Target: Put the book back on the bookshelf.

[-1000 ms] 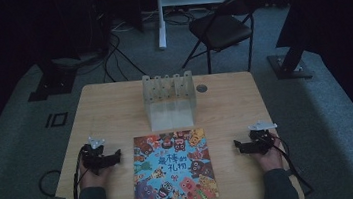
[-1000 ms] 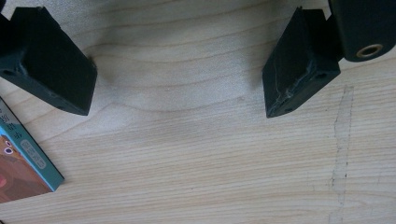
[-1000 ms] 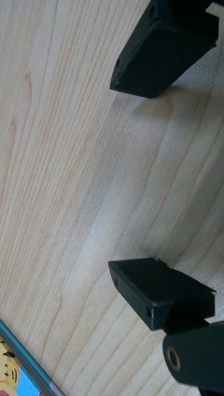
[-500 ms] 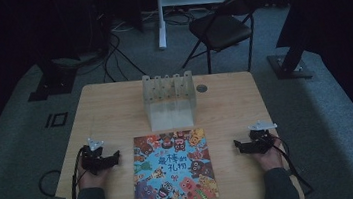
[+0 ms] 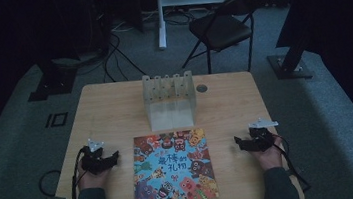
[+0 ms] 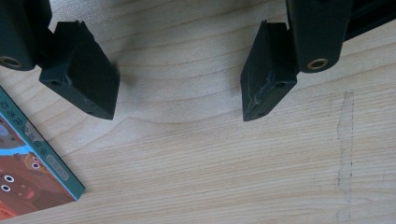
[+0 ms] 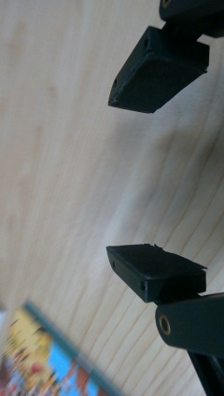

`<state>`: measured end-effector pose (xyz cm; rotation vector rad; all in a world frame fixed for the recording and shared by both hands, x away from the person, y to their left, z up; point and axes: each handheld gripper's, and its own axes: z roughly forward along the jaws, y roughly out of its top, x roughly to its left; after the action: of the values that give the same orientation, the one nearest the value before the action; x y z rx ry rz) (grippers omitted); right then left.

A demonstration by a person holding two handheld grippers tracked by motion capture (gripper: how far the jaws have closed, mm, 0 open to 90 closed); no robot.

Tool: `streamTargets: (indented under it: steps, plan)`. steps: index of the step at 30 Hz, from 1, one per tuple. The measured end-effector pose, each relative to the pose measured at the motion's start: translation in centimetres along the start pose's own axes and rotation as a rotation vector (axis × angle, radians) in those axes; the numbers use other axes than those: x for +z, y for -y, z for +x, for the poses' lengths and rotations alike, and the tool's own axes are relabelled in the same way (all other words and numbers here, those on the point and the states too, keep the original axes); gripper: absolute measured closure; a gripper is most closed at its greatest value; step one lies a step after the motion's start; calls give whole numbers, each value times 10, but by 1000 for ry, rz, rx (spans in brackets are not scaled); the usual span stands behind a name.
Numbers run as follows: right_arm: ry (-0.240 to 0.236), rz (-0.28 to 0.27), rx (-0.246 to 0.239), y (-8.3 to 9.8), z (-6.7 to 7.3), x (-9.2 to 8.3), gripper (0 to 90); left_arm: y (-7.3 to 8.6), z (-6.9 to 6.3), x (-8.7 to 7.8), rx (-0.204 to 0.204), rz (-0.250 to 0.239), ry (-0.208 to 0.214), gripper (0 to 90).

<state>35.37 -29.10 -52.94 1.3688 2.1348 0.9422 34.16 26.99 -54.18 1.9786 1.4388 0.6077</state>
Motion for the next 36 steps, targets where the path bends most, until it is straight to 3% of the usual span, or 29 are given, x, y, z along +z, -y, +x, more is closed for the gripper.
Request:
streamTargets:
  steps: [4,8,13,18,21,28,33,36]
  plan:
    - [15,-28,-36,-10,11,-10,244,0,0,0,0,0,1,287]
    - [27,-40,-105,-18,26,-14,257,0,0,0,0,0,1,287]
    - [11,-70,-166,-31,39,-20,273,0,0,0,1,-2,2,287]
    - [-16,-96,-196,-44,48,-21,275,1,0,-1,12,-3,13,322]
    - [-24,-97,-219,-51,53,-19,276,1,-2,-2,24,-2,23,374]
    - [-57,-99,-273,-69,66,-5,276,1,-2,-3,27,-3,28,393]
    - [-107,-89,-268,-75,70,11,297,1,-6,-5,36,2,33,458]
    - [-112,-78,-278,-77,73,16,297,1,-6,-5,34,-3,34,464]
